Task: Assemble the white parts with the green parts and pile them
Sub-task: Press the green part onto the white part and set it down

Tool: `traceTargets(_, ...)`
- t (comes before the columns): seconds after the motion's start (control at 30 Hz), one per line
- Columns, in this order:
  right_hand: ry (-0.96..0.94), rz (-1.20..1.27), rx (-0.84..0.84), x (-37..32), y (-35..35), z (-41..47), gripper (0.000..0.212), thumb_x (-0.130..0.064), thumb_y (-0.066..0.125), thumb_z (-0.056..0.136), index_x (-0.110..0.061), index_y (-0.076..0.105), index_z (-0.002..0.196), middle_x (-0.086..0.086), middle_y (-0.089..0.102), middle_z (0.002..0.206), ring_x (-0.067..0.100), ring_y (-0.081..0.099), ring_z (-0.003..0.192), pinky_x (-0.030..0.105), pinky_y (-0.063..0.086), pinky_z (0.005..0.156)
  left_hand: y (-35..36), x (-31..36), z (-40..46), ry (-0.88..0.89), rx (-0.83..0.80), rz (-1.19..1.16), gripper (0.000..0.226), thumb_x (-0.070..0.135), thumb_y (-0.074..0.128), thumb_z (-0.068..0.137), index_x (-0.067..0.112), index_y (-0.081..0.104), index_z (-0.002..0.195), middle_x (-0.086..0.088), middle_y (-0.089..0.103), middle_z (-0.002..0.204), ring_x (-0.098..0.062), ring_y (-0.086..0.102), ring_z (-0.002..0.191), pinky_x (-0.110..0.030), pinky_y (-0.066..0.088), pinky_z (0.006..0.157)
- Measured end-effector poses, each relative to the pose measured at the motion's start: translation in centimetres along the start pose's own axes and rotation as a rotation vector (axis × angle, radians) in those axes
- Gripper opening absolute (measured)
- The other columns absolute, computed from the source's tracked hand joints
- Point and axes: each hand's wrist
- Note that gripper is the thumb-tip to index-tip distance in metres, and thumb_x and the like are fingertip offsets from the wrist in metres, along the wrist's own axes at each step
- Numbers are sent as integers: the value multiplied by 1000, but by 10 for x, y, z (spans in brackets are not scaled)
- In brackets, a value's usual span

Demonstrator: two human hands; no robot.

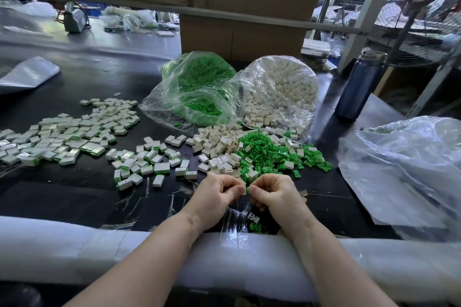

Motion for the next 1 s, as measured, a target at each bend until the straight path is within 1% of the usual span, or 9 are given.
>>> traceTargets(0.3, -16, 4, 5, 0, 1, 0, 22, -3, 63, 84, -12, 63, 64, -3, 57, 52, 3, 50, 46, 16, 43, 49, 0, -1, 0, 11, 10, 42, 14, 14, 60, 89, 22, 66, 79, 17, 61, 69, 7, 56, 64, -4, 41, 67)
traceTargets(0.37, -24, 41, 23, 0, 2, 0, 20, -3, 63, 84, -10, 63, 66, -3, 58, 52, 5, 51, 48, 17, 44, 49, 0, 0, 0, 15, 14, 2, 11, 14, 60, 89, 17, 69, 84, 8, 66, 74, 4, 58, 69, -9, 45, 67)
traceTargets(0.47, -41, 127, 64, 1, 4, 2, 13, -1, 62, 85, -8, 63, 74, 1, 62, 59, 11, 58, 55, 24, 50, 56, 2, 0, 2, 15, 64, -60, 12, 13, 61, 88, 6, 70, 92, -11, 70, 87, -15, 62, 79, -22, 51, 74)
traceTargets(0.53, -31, 214, 85, 1, 4, 1, 9, 2, 62, 84, -7, 63, 84, 6, 65, 64, 17, 62, 59, 28, 54, 58, 4, -1, 3, 27, 85, -60, 10, 13, 61, 88, 10, 69, 93, -8, 69, 86, -14, 62, 78, -19, 51, 72)
traceTargets(0.6, -28, 269, 92, 1, 3, 1, 10, 4, 62, 84, -4, 63, 89, 7, 66, 63, 18, 63, 56, 25, 54, 54, 5, -3, 3, 30, 77, -75, 10, 14, 64, 86, 18, 66, 95, -5, 66, 82, -10, 60, 72, -19, 50, 69)
traceTargets(0.7, -41, 252, 103, 2, 3, 0, 6, 5, 63, 83, -1, 66, 83, 4, 67, 60, 14, 63, 53, 19, 50, 49, 6, -7, 3, 25, 70, -85, 21, 8, 69, 81, 25, 61, 90, -11, 63, 82, -14, 58, 68, -24, 51, 68)
traceTargets(0.77, -38, 262, 102, 2, 2, 0, 7, 3, 64, 83, -2, 68, 82, 5, 68, 62, 12, 63, 54, 19, 50, 50, 5, -7, 3, 23, 100, -101, 20, 8, 68, 82, 27, 61, 85, -5, 62, 79, -13, 58, 69, -23, 51, 69)
traceTargets(0.87, -34, 262, 89, 2, 1, 0, 10, 1, 64, 83, -5, 69, 77, 2, 67, 59, 9, 61, 53, 18, 50, 50, 4, -5, 3, 30, 104, -113, 13, 16, 61, 87, 25, 64, 78, 5, 62, 68, -5, 56, 61, -18, 48, 64)
traceTargets(1.0, -33, 150, 83, 2, 5, 1, 17, -2, 62, 86, -9, 65, 71, -3, 61, 53, 4, 56, 49, 17, 49, 50, 2, -4, 3, 7, 90, -74, 15, 18, 58, 90, 19, 66, 77, 5, 61, 67, -3, 53, 58, -16, 46, 60)
Point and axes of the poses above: each hand's wrist, its own z-axis towards the middle knuckle, its own y-axis out of the palm, x = y × z
